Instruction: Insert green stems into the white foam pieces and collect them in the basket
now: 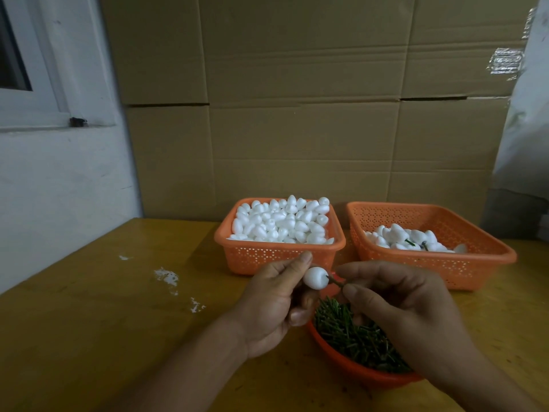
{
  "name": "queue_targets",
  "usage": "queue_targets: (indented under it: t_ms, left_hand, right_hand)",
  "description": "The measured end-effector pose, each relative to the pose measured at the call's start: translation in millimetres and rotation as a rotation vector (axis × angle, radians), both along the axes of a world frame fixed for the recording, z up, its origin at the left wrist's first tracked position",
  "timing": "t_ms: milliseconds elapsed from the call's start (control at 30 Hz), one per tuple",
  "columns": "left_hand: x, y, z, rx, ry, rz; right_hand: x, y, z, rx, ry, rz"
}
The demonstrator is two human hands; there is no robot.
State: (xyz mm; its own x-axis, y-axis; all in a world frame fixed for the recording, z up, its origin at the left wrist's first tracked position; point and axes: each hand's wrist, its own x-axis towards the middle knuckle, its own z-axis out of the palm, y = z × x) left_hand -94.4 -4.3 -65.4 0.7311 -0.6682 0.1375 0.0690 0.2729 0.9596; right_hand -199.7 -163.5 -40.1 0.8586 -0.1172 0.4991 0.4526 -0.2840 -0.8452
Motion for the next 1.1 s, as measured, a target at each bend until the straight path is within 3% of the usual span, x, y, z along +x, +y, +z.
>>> queue_targets:
  t_ms: [467, 700, 1100]
  left_hand:
    - [-2, -1, 1, 0.001, -0.013, -0.021]
    - [-6, -4, 1, 0.033, -0.15, 0.085]
    - [-4, -6, -6, 0.059, -0.281, 0.213]
  right_hand:
    - [2, -2, -7, -0.177, -0.093, -0.098]
    - [-1, 2, -9, -0.393, -0.143, -0.199]
    - [-1, 6, -9, -0.572, -0.159, -0.321]
